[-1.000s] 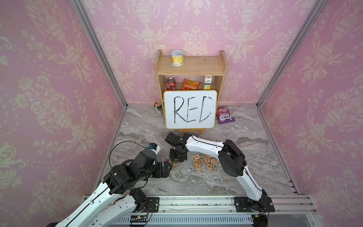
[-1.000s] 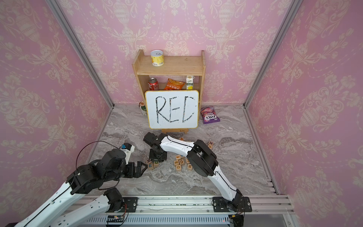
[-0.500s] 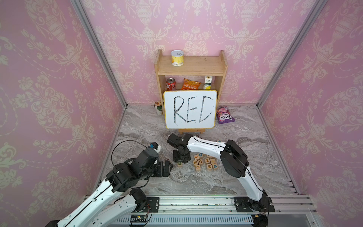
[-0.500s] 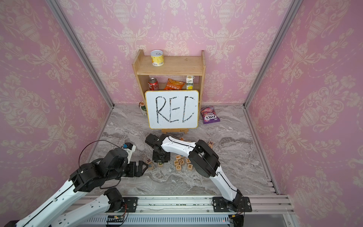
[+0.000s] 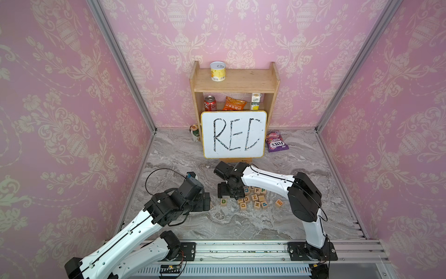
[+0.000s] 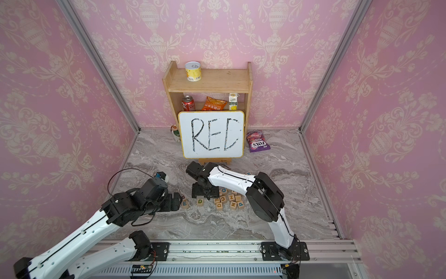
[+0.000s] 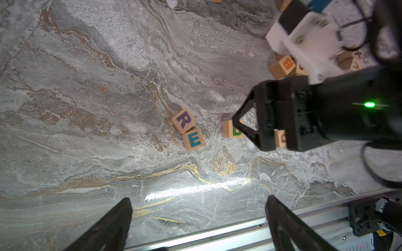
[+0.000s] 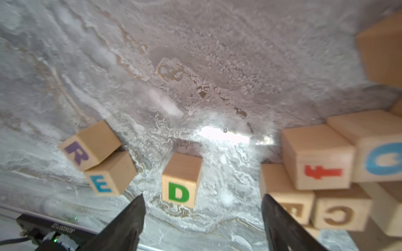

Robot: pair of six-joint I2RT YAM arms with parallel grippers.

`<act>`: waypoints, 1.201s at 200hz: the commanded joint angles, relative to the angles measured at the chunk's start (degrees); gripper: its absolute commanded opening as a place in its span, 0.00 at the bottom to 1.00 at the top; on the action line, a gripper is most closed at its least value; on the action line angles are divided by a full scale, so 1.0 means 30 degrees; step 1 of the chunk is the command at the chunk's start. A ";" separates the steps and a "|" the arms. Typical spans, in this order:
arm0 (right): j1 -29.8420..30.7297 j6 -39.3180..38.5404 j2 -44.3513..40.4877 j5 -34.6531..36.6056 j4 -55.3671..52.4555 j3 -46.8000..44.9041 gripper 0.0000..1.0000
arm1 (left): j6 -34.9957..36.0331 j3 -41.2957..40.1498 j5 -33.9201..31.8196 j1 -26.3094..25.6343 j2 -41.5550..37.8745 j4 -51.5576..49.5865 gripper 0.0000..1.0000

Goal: Assemble the uppercase word "red" with letter blocks
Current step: Place the letter block at the center of the board, then adjust the letter block at the center of the board.

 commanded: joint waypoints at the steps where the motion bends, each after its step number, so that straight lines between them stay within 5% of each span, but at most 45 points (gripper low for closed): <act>1: -0.0191 -0.0726 -0.1488 0.0347 -0.0524 -0.0556 1.00 | -0.0591 0.0400 -0.0897 0.0392 0.1185 0.0446 0.94; 107: -0.0543 -0.1779 -0.4895 0.0838 -0.1220 -0.2653 1.00 | -0.2816 -0.0194 0.2322 0.3224 0.7890 0.4413 0.75; 152: -0.0649 -0.2080 -0.5287 0.1014 -0.1476 -0.2932 1.00 | -0.2276 0.1173 0.2615 0.3406 1.1005 0.3569 0.64; 240: -0.0868 -0.2080 -0.5051 0.1043 -0.1513 -0.2931 1.00 | -0.1799 0.0521 0.3189 0.4312 1.2711 0.4903 0.53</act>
